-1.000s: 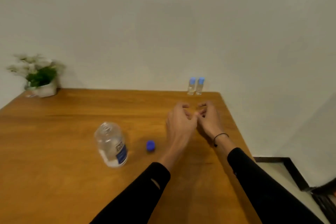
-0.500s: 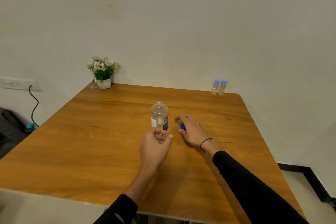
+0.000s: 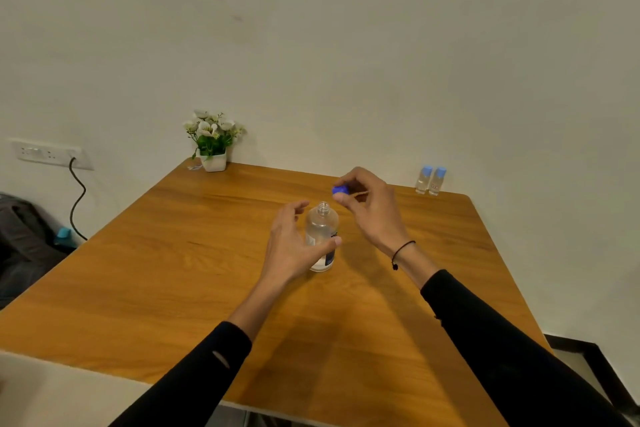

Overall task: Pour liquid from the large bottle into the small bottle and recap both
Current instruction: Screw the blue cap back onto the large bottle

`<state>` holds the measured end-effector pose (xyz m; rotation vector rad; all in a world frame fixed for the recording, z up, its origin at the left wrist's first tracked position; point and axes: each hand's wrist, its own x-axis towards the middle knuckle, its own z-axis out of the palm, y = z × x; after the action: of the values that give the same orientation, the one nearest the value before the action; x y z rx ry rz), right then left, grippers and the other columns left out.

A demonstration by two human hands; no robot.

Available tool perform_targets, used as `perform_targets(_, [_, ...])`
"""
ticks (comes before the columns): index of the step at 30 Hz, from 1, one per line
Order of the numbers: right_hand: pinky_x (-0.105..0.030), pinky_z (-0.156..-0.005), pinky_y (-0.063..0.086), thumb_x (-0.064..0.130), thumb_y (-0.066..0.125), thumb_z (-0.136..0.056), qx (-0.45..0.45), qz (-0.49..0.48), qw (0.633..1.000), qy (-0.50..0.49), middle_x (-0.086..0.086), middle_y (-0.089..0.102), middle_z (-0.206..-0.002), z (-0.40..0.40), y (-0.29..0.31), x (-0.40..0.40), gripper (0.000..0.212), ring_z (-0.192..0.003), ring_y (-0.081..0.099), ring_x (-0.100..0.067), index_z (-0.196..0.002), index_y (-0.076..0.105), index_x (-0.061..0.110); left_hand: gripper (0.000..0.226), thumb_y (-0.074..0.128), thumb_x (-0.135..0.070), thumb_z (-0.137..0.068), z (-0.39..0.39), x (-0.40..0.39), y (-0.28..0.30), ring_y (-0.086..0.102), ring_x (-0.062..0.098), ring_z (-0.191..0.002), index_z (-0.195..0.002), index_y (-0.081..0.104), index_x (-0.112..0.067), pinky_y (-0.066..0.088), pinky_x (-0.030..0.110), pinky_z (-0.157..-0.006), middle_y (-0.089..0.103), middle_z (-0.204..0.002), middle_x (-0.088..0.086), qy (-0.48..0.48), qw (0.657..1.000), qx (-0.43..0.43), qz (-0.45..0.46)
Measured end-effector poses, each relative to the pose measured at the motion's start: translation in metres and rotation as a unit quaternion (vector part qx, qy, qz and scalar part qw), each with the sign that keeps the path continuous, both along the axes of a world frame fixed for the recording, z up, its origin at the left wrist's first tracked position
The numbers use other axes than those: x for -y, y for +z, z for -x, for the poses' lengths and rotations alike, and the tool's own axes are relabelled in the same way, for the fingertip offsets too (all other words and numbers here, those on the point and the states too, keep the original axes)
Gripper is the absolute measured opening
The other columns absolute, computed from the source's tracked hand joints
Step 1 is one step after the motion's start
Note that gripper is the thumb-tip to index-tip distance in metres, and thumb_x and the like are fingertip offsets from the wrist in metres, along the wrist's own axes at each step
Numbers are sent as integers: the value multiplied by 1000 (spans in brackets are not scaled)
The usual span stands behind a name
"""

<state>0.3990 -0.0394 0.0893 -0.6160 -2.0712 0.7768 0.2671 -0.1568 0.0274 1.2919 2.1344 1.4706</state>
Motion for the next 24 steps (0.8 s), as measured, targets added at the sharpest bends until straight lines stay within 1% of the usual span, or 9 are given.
perform_targets(3, [-31,-76,58,16,82,-87,68,-7,997,28,8,72,-91,12,3,5,16,-88,67,-10,-90,66,19,87,94,-47,-73,0,-14,5,58,15,-129,-147,53,-26,54,34,-100,60,-142,-5,-31,999,7,3])
perform_targets(7, [-38,-76,57,9,75,-93,207,-75,973,64,0,67,-93,18,15,-1,19,-87,64,-21,-96,57,15,70,92,-44,-76,7,-22,2,67,16,-114,-137,64,-25,56,27,-84,71,-126,-7,-33,999,-5,4])
perform_targets(12, [-30,-70,48,11,63,-99,342,-176,918,97,2,65,-96,31,32,-3,11,-86,59,-20,-96,63,22,72,96,-43,-70,15,-23,-2,68,15,-115,-134,65,-27,61,40,-91,74,-123,-9,-31,999,-4,12])
perform_targets(14, [-31,-59,43,25,65,-101,384,-207,897,77,1,60,-84,36,38,-5,13,-74,58,-20,-90,60,19,63,97,-42,-69,16,-24,-2,69,15,-111,-123,68,-28,63,45,-90,75,-115,-12,-28,1000,-5,14])
perform_targets(16, [-28,-50,33,46,65,-100,429,-255,866,34,3,52,-75,40,40,-6,32,-62,51,-17,-87,54,18,57,97,-42,-68,17,-25,-2,71,13,-103,-115,68,-28,64,48,-84,75,-105,-14,-26,1000,-14,10])
perform_targets(18, [-28,-50,29,59,64,-95,460,-287,840,18,1,53,-80,42,40,-3,43,-59,42,-12,-90,53,18,58,97,-43,-67,19,-25,-3,71,12,-97,-114,68,-27,64,49,-81,75,-103,-13,-28,999,-21,9])
perform_targets(20, [-30,-57,37,64,68,-90,469,-275,839,31,-3,54,-93,41,39,-2,52,-67,45,-14,-103,57,15,62,97,-45,-67,21,-26,-4,70,14,-101,-119,67,-27,63,45,-81,74,-107,-12,-36,999,-24,9])
perform_targets(22, [-32,-67,44,44,77,-91,460,-235,853,71,-5,54,-106,37,46,-5,49,-84,51,-19,-124,57,14,68,97,-45,-67,21,-28,-6,68,16,-107,-124,66,-27,61,41,-86,73,-114,-11,-40,999,-31,4])
perform_targets(24, [-29,-66,42,13,73,-94,442,-211,862,125,-4,59,-104,34,55,-6,29,-87,57,-23,-119,59,15,73,98,-44,-66,21,-29,-6,68,17,-111,-128,65,-26,60,42,-91,73,-119,-9,-43,999,-27,0])
